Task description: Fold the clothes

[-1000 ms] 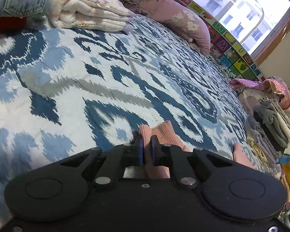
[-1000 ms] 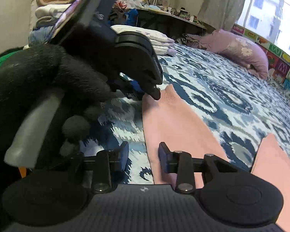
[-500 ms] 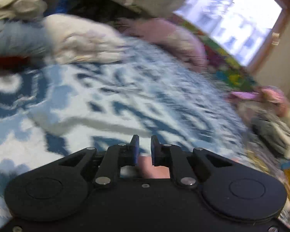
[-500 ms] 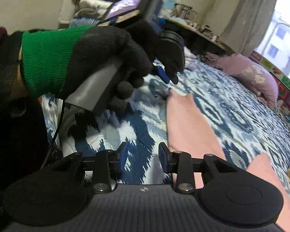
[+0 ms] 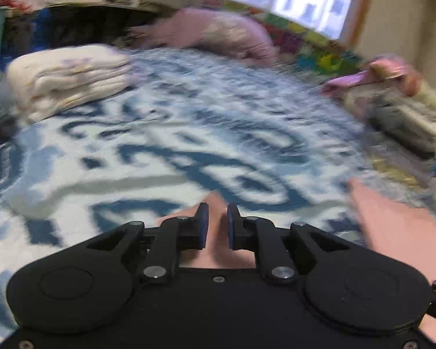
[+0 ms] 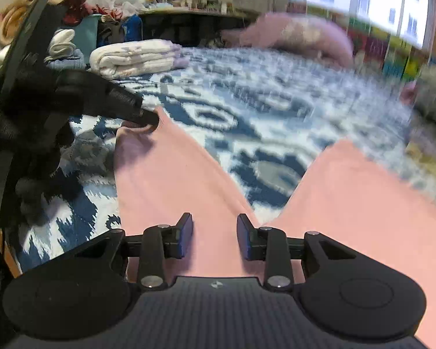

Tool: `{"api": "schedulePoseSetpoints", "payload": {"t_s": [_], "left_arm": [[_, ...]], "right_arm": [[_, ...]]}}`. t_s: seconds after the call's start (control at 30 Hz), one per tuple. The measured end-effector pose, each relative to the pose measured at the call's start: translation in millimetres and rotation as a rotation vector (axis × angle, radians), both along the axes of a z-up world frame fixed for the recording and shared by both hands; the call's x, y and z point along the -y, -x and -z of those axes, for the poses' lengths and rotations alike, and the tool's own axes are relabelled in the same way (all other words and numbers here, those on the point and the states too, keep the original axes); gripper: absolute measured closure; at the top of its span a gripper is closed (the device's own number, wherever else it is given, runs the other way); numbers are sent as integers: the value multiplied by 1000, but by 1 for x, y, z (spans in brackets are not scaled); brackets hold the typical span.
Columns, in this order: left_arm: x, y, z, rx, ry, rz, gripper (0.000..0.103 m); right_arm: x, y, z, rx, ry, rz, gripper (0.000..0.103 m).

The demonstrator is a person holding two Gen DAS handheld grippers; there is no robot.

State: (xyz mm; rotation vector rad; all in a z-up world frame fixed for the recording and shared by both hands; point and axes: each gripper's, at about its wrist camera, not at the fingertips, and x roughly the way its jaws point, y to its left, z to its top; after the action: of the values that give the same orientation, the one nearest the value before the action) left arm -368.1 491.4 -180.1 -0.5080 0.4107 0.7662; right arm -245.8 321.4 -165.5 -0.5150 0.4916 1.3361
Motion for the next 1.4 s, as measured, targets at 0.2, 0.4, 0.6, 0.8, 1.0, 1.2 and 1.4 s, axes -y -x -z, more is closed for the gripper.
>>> {"api": "schedulePoseSetpoints", "payload": {"t_s": [0.2,0.4,0.6,0.8,1.0,1.2,1.4], "left_arm": [[-2,-18,7,-101,3,-58,85],[0,-3,-2,54,77,-145,77],[45,-24,-18,100,45,-44,76],[129,-81,-22,-56,-77,215,76],[175,-125,2,-215,-139,341,76],[188,-138,7,-268,-140,322,74],[204,-132,3,-234,-163,318,72]], "right_arm": [[32,-37,-6,-118,-23,88,65],[107,-114,-33,-354,-148,268,62],[214,-200,-37,-536,-288,526,59],[346,-253,-4,-695,-490,858,50],[402,-257,38,-795,-521,998,49],[404,-243,58,-750,-430,957,50],[388,-226,58,-804,-397,841,50]]}}
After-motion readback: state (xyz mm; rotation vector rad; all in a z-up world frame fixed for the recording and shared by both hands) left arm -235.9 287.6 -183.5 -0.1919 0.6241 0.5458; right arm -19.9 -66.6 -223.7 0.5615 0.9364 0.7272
